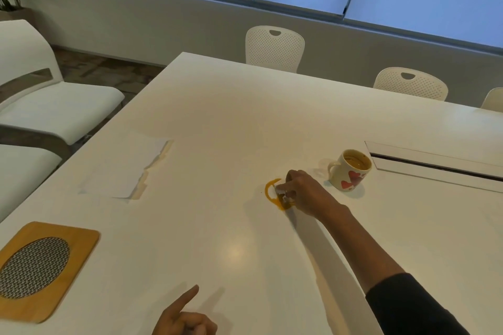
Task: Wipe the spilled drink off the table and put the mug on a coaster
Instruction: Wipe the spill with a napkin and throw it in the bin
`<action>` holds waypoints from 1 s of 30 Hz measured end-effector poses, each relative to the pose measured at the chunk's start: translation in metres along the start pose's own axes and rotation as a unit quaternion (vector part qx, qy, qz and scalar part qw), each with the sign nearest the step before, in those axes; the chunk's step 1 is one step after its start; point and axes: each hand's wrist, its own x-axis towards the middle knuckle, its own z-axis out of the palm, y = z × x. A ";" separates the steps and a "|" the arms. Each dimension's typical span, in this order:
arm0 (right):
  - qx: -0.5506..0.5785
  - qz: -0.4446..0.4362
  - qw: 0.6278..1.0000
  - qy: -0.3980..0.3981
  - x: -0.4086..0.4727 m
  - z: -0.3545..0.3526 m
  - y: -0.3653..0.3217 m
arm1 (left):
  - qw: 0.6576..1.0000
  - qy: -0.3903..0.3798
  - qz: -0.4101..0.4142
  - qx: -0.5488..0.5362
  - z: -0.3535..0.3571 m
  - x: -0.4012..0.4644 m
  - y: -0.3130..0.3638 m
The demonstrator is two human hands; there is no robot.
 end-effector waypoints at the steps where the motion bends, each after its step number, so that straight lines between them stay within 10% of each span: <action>1: -0.008 -0.006 1.000 -0.002 -0.001 0.004 0.000 | 1.000 -0.003 -0.012 -0.014 -0.003 0.002 -0.001; 21: 0.103 0.028 0.986 0.126 -0.005 0.031 0.009 | 0.984 -0.058 0.017 0.170 -0.028 0.010 -0.020; 30: 0.227 0.193 0.931 0.211 0.012 0.008 0.013 | 0.980 -0.087 0.045 0.173 -0.034 0.011 -0.026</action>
